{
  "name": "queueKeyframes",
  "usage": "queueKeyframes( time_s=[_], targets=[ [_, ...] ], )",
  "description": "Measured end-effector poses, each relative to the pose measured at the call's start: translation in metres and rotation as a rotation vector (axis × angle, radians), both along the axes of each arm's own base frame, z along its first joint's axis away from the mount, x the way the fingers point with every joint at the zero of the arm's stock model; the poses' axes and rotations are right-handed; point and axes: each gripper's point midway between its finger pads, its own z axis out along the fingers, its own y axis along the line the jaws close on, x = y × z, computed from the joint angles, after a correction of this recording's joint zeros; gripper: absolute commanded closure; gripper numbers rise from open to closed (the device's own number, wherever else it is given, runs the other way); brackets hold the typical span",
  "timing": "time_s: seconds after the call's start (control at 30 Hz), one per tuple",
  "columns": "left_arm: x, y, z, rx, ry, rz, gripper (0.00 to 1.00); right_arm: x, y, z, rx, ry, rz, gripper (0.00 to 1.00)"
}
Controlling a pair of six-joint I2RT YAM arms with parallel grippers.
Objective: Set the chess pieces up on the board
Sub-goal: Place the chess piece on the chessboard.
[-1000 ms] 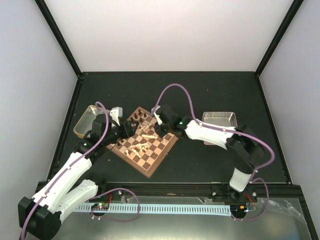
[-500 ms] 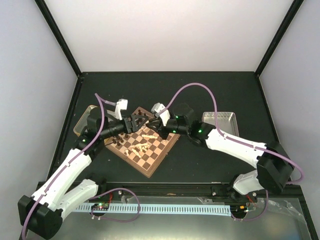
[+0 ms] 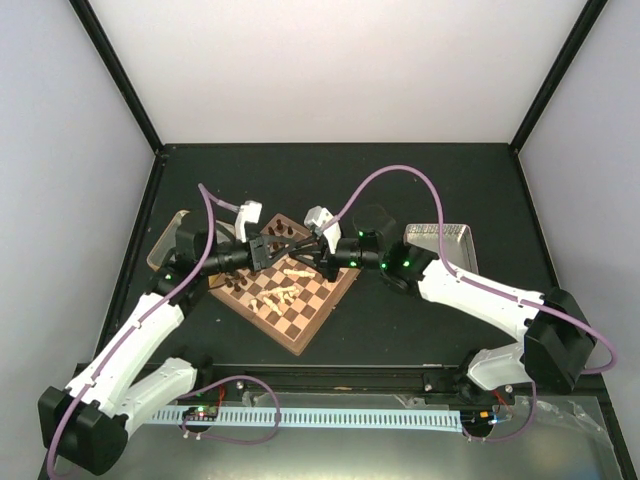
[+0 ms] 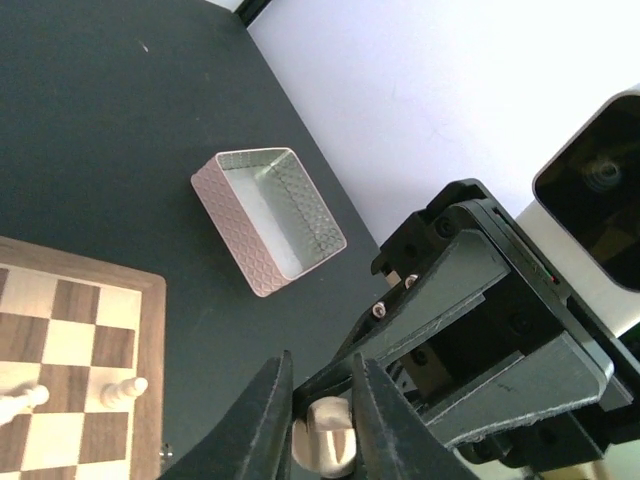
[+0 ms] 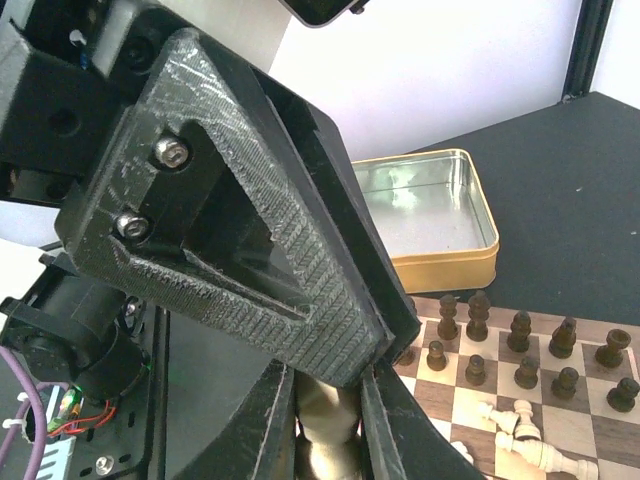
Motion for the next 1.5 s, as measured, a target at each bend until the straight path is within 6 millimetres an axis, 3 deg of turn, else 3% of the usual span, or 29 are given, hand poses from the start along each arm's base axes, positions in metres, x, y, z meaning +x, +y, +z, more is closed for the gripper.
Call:
queueKeyframes(
  time_s=[0.07,0.13,0.37,0.47,0.6,0.7,0.9,1.07,1.2,1.5],
  targets=[
    [0.001,0.001,-0.002,0.008,0.004,0.001,0.97,0.001,0.0,-0.001,-0.004,0.005,-0.005,0.91],
    [0.002,0.002,-0.004,0.015,0.009,0.003,0.98,0.001,-0.001,-0.003,-0.01,0.011,-0.008,0.9],
    [0.002,0.002,-0.011,0.042,0.014,0.002,0.98,0.003,-0.002,-0.009,-0.029,0.05,-0.032,0.52],
    [0.004,0.005,-0.018,0.077,0.008,0.021,0.98,0.008,-0.005,-0.015,-0.043,0.078,-0.077,0.45],
    [0.011,0.012,-0.027,0.13,-0.014,0.08,0.99,0.008,-0.023,-0.031,-0.058,0.136,-0.165,0.43],
    [0.008,0.014,-0.045,0.176,-0.018,0.111,0.98,0.009,-0.044,-0.043,-0.068,0.187,-0.27,0.43],
    [-0.023,0.0,-0.1,0.316,-0.022,0.09,0.99,0.03,-0.085,-0.06,-0.067,0.301,-0.571,0.44],
    [-0.047,-0.003,-0.145,0.437,-0.031,0.081,0.98,0.038,-0.109,-0.086,-0.088,0.392,-0.744,0.43],
    [-0.065,-0.003,-0.175,0.523,-0.039,0.061,0.98,0.039,-0.116,-0.097,-0.099,0.429,-0.792,0.43],
    [-0.072,-0.006,-0.192,0.569,-0.086,0.07,0.97,0.04,-0.116,-0.105,-0.111,0.454,-0.813,0.43]
  ],
)
